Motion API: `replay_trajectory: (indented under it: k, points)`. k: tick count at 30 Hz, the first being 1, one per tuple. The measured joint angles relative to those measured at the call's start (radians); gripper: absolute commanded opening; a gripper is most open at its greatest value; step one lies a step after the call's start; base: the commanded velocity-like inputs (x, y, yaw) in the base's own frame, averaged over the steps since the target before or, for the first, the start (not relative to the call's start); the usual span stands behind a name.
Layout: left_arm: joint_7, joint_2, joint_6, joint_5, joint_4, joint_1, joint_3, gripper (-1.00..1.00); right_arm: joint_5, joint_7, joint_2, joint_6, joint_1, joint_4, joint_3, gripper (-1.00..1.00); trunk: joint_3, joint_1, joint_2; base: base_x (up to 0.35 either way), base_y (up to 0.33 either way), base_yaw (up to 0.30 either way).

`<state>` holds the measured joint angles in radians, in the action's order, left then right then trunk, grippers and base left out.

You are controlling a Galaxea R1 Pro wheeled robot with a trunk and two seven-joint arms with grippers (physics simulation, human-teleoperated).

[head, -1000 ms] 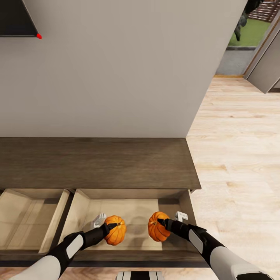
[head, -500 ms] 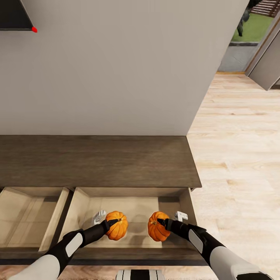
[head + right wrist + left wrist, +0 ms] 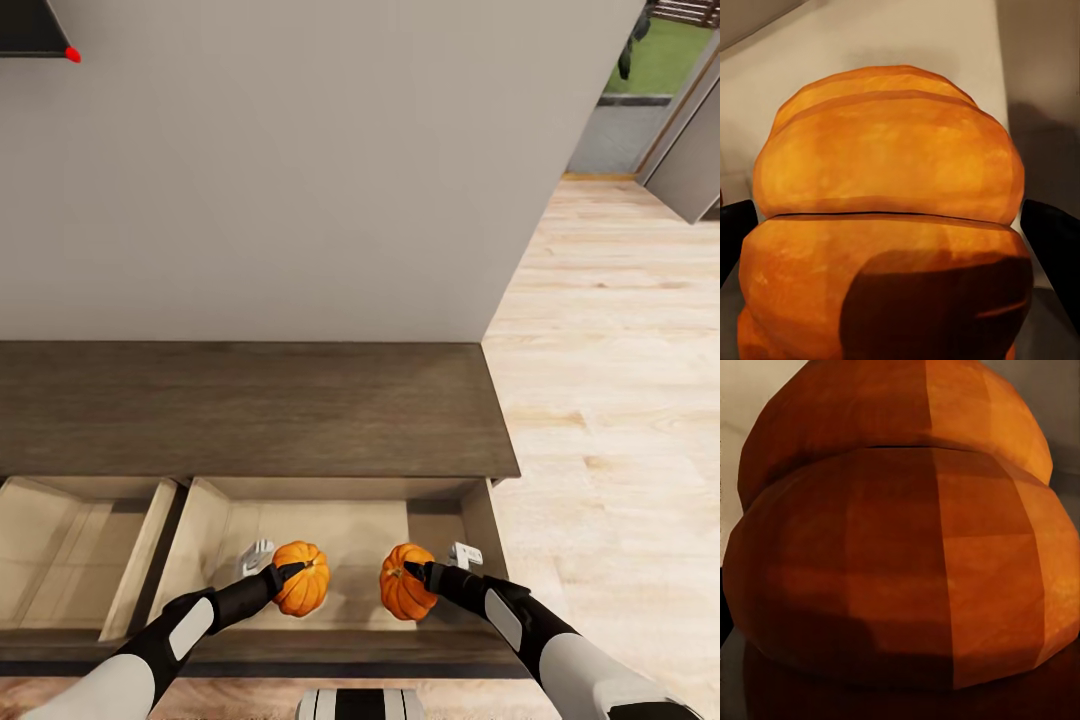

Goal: Place each of the two pumpkins and all three candles from the living room inside a cabinet in the living room (use any cabinet), then make sure every cabinet is closed, and position the cauldron so it is next to a table in the living room.

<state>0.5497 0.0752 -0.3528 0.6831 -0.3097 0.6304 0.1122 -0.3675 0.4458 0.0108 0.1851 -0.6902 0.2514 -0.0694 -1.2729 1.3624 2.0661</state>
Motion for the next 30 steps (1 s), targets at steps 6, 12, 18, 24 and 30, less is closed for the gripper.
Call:
replay_trajectory:
  k: [6, 12, 18, 24, 30]
  points:
    - [0.001, 0.000, 0.000, 0.000, -0.001, 0.000, 0.000, -1.00, 0.000, 0.002, 0.000, 0.000, 0.000, 0.000, 0.000, -1.00, -0.010, 0.000, 0.000, 0.000, 0.000, 0.000]
    - [0.001, 0.000, -0.001, 0.001, -0.014, 0.000, -0.001, -1.00, 0.000, 0.003, 0.000, 0.000, 0.000, 0.001, 0.000, -1.00, -0.019, 0.000, 0.000, 0.000, 0.000, 0.000]
    - [0.001, -0.001, -0.001, -0.001, -0.015, 0.000, 0.001, -1.00, 0.000, 0.004, 0.000, 0.000, 0.000, 0.002, 0.000, -1.00, -0.029, 0.000, 0.000, 0.000, 0.000, 0.000]
    - [0.001, -0.002, -0.001, -0.001, -0.015, 0.000, 0.001, -1.00, 0.000, 0.004, 0.000, 0.000, 0.000, 0.002, 0.000, -1.00, -0.038, 0.000, 0.000, 0.000, 0.000, 0.000]
    - [0.001, -0.001, 0.000, -0.001, -0.015, 0.000, 0.001, -1.00, -0.001, 0.004, 0.001, -0.001, 0.000, 0.002, 0.001, -1.00, -0.046, 0.000, 0.000, 0.000, 0.000, 0.000]
